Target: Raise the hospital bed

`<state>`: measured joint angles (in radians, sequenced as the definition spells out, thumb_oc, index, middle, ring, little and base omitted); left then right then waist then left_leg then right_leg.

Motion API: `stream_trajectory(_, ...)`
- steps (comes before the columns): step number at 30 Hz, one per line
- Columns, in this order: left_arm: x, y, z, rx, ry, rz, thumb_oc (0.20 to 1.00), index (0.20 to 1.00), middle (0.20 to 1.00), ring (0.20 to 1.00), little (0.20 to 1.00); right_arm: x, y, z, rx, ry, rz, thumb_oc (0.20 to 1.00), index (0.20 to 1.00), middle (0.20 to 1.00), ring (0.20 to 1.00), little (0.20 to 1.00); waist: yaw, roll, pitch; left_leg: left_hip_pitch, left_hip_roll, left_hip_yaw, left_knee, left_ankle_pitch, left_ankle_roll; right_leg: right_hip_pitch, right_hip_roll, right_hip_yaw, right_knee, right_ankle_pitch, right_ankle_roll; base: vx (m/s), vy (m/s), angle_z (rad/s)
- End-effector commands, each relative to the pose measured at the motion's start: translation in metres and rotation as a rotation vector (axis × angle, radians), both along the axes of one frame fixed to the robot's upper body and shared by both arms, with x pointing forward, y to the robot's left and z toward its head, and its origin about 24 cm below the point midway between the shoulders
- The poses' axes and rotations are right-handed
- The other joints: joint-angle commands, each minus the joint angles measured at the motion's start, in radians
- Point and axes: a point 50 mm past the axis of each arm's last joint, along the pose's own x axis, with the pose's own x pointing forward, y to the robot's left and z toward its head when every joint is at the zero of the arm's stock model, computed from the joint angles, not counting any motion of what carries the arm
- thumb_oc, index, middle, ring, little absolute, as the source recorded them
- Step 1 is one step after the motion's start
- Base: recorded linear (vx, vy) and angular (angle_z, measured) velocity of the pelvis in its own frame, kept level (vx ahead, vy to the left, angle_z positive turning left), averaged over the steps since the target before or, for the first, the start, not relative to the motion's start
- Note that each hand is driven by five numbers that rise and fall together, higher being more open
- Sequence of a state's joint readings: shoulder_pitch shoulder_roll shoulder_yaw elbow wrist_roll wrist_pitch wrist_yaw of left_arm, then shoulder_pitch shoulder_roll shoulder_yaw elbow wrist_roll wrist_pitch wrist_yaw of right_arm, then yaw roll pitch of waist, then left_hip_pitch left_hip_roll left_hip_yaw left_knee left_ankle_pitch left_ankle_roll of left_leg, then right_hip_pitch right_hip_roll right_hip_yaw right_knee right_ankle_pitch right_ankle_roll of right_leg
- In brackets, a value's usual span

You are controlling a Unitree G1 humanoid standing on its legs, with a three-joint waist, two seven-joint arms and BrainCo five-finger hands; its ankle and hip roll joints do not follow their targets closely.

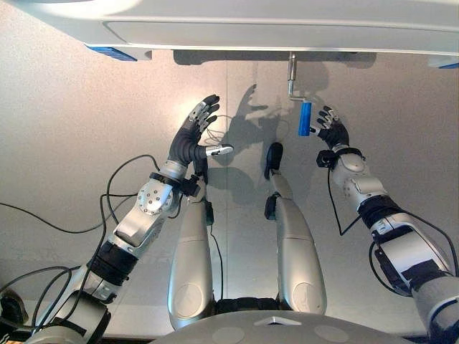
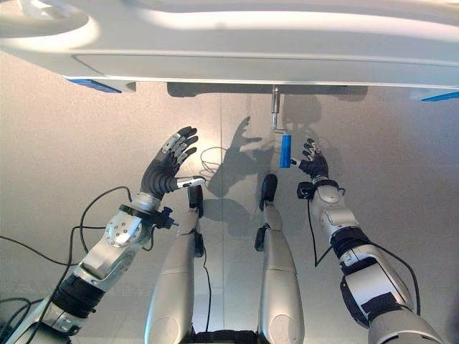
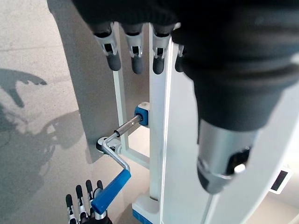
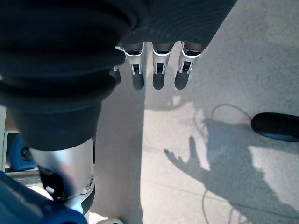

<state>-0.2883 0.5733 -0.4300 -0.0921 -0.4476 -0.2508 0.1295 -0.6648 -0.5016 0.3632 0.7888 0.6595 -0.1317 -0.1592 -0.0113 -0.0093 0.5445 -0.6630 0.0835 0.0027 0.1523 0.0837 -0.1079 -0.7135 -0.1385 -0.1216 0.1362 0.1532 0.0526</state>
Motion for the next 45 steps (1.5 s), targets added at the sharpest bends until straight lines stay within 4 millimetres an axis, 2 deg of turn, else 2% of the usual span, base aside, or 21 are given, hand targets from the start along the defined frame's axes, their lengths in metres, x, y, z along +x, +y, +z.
stream_trajectory(1, -0.018, 0.001, 0.02, -0.027, -0.115, -0.039, 1.0, 1.0, 1.0, 1.0, 1.0, 0.003, -0.003, 0.019, -0.016, -0.082, 0.017, 1.0, 1.0, 1.0, 1.0, 1.0, 0.01, -0.023, -0.025, -0.01, -0.013, -0.001, 0.021, 0.003, 0.028, 0.025, -0.047, -0.001, 0.106, -0.085, 0.088, 0.0, 0.0, 0.0)
stream_trajectory(9, -0.02, 0.005, 0.019, -0.018, -0.112, -0.034, 1.0, 1.0, 1.0, 1.0, 1.0, -0.007, -0.008, 0.02, -0.011, -0.112, 0.035, 1.0, 1.0, 1.0, 1.0, 1.0, 0.002, -0.036, -0.025, -0.01, -0.01, 0.0, 0.023, 0.004, 0.027, 0.023, -0.046, 0.0, 0.109, -0.084, 0.089, 0.0, 0.0, 0.0)
stream_trajectory(15, -0.024, 0.014, 0.019, 0.016, -0.125, 0.0, 1.0, 1.0, 1.0, 1.0, 1.0, -0.045, -0.014, 0.033, 0.014, -0.274, 0.085, 1.0, 1.0, 1.0, 1.0, 1.0, -0.02, -0.054, -0.025, -0.007, -0.011, -0.005, 0.023, 0.005, 0.028, 0.027, -0.049, -0.003, 0.112, -0.086, 0.092, 0.0, 0.0, 0.0)
stream_trajectory(16, -0.024, 0.014, 0.019, 0.016, -0.125, -0.001, 1.0, 1.0, 1.0, 1.0, 1.0, -0.046, -0.014, 0.033, 0.014, -0.273, 0.084, 1.0, 1.0, 1.0, 1.0, 1.0, -0.02, -0.053, -0.025, -0.007, -0.011, -0.005, 0.023, 0.004, 0.028, 0.027, -0.049, -0.003, 0.112, -0.086, 0.092, 0.0, 0.0, 0.0)
stream_trajectory(19, -0.027, 0.019, 0.022, 0.034, -0.142, 0.011, 1.0, 1.0, 1.0, 1.0, 1.0, -0.066, -0.016, 0.046, 0.039, -0.368, 0.112, 1.0, 1.0, 1.0, 1.0, 1.0, -0.027, -0.058, -0.025, -0.005, -0.011, -0.005, 0.023, 0.003, 0.029, 0.03, -0.051, -0.003, 0.112, -0.086, 0.095, 0.0, 0.0, 0.0)
stream_trajectory(23, -0.029, 0.022, 0.024, 0.045, -0.151, 0.019, 1.0, 1.0, 1.0, 1.0, 1.0, -0.08, -0.01, 0.06, 0.064, -0.446, 0.159, 1.0, 1.0, 1.0, 1.0, 1.0, -0.033, -0.06, -0.025, -0.006, -0.012, -0.006, 0.028, 0.002, 0.03, 0.032, -0.05, -0.003, 0.112, -0.085, 0.095, 0.0, 0.0, 0.0)
stream_trajectory(30, -0.032, 0.024, 0.024, 0.059, -0.151, 0.031, 1.0, 1.0, 1.0, 1.0, 1.0, -0.083, 0.001, 0.07, 0.088, -0.491, 0.22, 1.0, 1.0, 1.0, 1.0, 1.0, -0.032, -0.06, -0.025, -0.009, -0.013, -0.005, 0.032, 0.001, 0.031, 0.03, -0.051, -0.002, 0.115, -0.083, 0.095, 0.0, 0.0, 0.0)
stream_trajectory(36, -0.033, 0.021, 0.022, 0.061, -0.145, 0.019, 1.0, 1.0, 1.0, 1.0, 1.0, -0.077, 0.014, 0.063, 0.106, -0.453, 0.263, 1.0, 1.0, 1.0, 1.0, 1.0, -0.024, -0.053, -0.025, -0.014, -0.013, -0.009, 0.037, 0.001, 0.032, 0.03, -0.052, -0.004, 0.117, -0.082, 0.095, 0.0, 0.0, 0.0)
stream_trajectory(40, -0.032, 0.017, 0.021, 0.05, -0.139, 0.003, 1.0, 1.0, 1.0, 1.0, 1.0, -0.06, 0.023, 0.047, 0.107, -0.36, 0.253, 1.0, 1.0, 1.0, 1.0, 1.0, -0.012, -0.047, -0.025, -0.012, -0.013, -0.011, 0.036, 0.001, 0.032, 0.031, -0.052, -0.006, 0.115, -0.081, 0.094, 0.0, 0.0, 0.0)
stream_trajectory(41, -0.031, 0.015, 0.02, 0.047, -0.136, -0.005, 1.0, 1.0, 1.0, 1.0, 1.0, -0.05, 0.029, 0.035, 0.107, -0.295, 0.247, 1.0, 1.0, 1.0, 1.0, 1.0, -0.005, -0.047, -0.025, -0.01, -0.012, -0.011, 0.036, 0.002, 0.031, 0.034, -0.052, -0.008, 0.114, -0.081, 0.093, 0.0, 0.0, 0.0)
stream_trajectory(42, -0.031, 0.015, 0.02, 0.047, -0.136, -0.004, 1.0, 1.0, 1.0, 1.0, 1.0, -0.05, 0.029, 0.035, 0.107, -0.296, 0.247, 1.0, 1.0, 1.0, 1.0, 1.0, -0.005, -0.047, -0.025, -0.01, -0.012, -0.011, 0.036, 0.002, 0.031, 0.034, -0.052, -0.008, 0.114, -0.081, 0.093, 0.0, 0.0, 0.0)
stream_trajectory(43, -0.03, 0.012, 0.02, 0.037, -0.131, -0.017, 1.0, 1.0, 1.0, 1.0, 1.0, -0.037, 0.035, 0.025, 0.093, -0.229, 0.233, 1.0, 1.0, 1.0, 1.0, 1.0, 0.005, -0.044, -0.025, -0.007, -0.013, -0.012, 0.032, 0.003, 0.03, 0.037, -0.051, -0.01, 0.112, -0.08, 0.093, 0.0, 0.0, 0.0)
stream_trajectory(45, -0.029, 0.011, 0.021, 0.03, -0.131, -0.019, 1.0, 1.0, 1.0, 1.0, 1.0, -0.032, 0.038, 0.021, 0.08, -0.202, 0.236, 1.0, 1.0, 1.0, 1.0, 1.0, 0.008, -0.046, -0.025, -0.006, -0.013, -0.013, 0.028, 0.004, 0.029, 0.038, -0.051, -0.01, 0.109, -0.079, 0.093, 0.0, 0.0, 0.0)
